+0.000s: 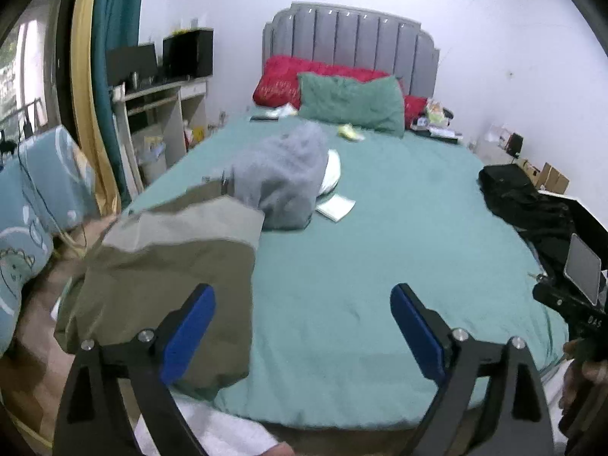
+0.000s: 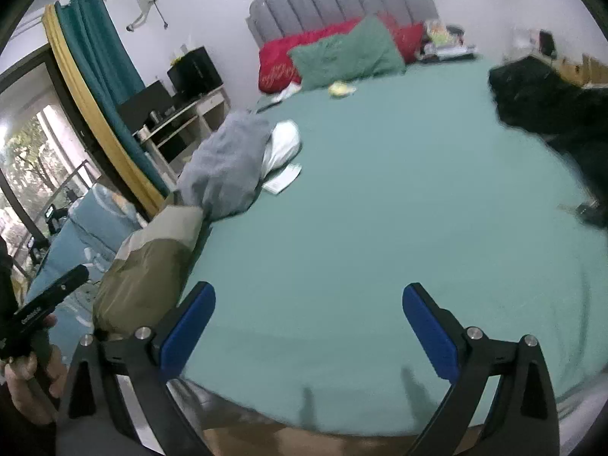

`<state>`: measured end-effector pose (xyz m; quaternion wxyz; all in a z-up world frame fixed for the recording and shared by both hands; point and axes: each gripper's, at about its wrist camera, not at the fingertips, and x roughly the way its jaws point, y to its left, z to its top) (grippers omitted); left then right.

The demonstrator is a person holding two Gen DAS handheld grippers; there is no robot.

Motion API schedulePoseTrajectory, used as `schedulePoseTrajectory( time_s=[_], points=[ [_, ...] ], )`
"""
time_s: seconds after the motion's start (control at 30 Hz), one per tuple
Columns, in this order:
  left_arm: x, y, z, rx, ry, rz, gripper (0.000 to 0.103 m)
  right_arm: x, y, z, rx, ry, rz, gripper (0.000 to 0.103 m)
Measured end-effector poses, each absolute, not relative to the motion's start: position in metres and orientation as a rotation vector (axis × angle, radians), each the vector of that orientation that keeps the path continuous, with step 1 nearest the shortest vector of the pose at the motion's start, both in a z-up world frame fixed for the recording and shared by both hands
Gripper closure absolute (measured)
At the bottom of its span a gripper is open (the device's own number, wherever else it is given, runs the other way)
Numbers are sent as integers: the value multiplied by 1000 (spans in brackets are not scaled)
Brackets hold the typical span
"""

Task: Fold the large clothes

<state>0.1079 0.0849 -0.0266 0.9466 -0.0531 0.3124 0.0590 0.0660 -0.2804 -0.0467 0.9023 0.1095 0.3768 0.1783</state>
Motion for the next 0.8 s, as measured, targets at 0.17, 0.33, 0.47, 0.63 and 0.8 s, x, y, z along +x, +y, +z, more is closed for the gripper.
schedulePoseTrajectory(
  time_s=[0.17, 0.33, 0.47, 0.63, 0.8],
  points=[
    [99, 65, 3, -82, 549, 129, 4, 51, -306, -9, 175, 700, 329, 4],
    [88, 46, 35, -35, 466, 138, 2, 32, -322, 27, 139, 612, 303, 3],
    [72, 37, 61, -47, 385, 110, 2, 15, -332, 55, 133, 535, 282, 2],
    [50, 29, 90, -49, 285, 111, 0, -12, -336, 92, 93, 428, 269, 1],
    [34, 24, 107, -41, 234, 113, 0, -32, -333, 118, 60, 352, 267, 0]
  ],
)
